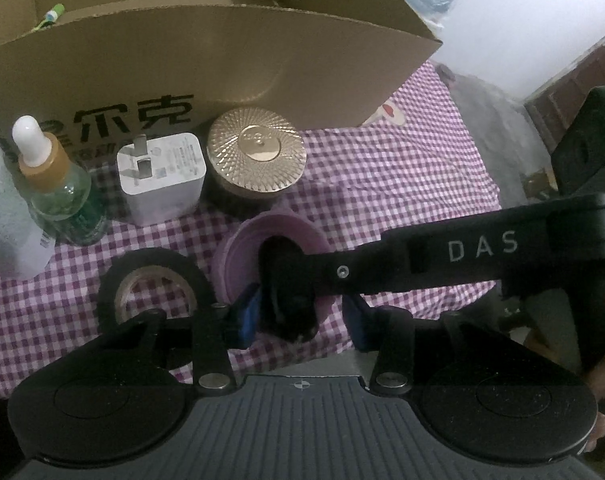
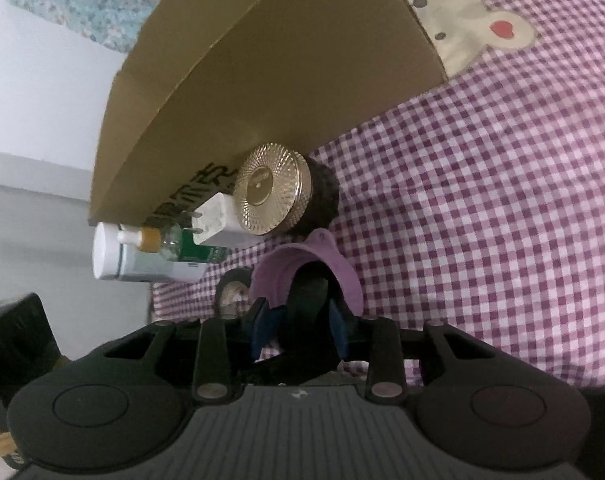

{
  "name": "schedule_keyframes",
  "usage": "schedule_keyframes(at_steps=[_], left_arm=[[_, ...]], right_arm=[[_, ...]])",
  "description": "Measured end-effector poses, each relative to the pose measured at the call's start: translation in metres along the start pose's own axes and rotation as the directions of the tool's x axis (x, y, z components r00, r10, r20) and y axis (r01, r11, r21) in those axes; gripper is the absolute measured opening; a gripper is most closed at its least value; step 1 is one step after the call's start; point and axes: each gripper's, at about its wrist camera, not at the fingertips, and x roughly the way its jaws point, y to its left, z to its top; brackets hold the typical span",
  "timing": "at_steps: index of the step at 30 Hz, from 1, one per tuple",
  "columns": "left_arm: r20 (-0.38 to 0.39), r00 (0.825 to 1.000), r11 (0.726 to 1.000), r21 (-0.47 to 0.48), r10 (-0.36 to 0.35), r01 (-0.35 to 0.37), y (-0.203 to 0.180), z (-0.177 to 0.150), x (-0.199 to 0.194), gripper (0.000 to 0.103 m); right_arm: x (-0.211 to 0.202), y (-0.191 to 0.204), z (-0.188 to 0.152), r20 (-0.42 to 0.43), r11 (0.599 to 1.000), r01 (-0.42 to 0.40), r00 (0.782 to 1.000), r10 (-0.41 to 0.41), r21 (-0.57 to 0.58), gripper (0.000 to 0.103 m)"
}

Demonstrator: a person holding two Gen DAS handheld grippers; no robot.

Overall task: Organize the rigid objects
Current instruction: 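Reach the right gripper into the lilac cup and grasp the black key fob, then carry the key fob with the right gripper and release it into the box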

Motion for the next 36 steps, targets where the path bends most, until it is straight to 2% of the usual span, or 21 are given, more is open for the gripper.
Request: schedule_keyframes(at_steps=[4, 8, 13, 22, 30, 36], left_arm=[[-0.009, 1.0, 1.0, -0.004, -0.007, 0.007, 0.003, 0.001, 0.002, 0.037], [-0.008, 1.0, 1.0, -0.003, -0.016, 0.016, 0.005, 0.0, 0.002, 0.036], [0.002, 1.0, 1.0, -0.009, -0.02, 0.02, 0.005, -0.001, 0.001, 0.036], [0.035, 0.999, 1.0, 0.022, -0.008, 0.007, -0.005, -0.01, -0.019, 0.036], [0.127, 0.992, 0.997, 0.072, -0.006, -0.003, -0.025, -0.015, -0.068, 0.036], [0.255, 0.967, 0.995, 0.097, 0.001, -0.026, -0.04, -0.008, -0.121, 0.036]], right_arm=[[0.006, -0.001, 0.003, -0.014, 1.0, 0.006, 1.0, -0.006, 0.001, 0.036], [0.012, -0.004, 0.004, -0.018, 1.0, -0.002, 1.0, 0.002, 0.013, 0.035], [0.014, -0.01, 0.001, 0.016, 0.998, -0.034, 0.999, 0.034, 0.043, 0.031], [-0.01, -0.015, -0.008, 0.062, 0.995, -0.082, 0.995, 0.079, 0.049, 0.028], [-0.052, 0.007, -0.02, 0.139, 0.994, -0.108, 0.984, 0.108, -0.01, 0.028], [-0.096, 0.042, -0.023, 0.234, 0.983, -0.147, 0.957, 0.169, -0.108, 0.028]])
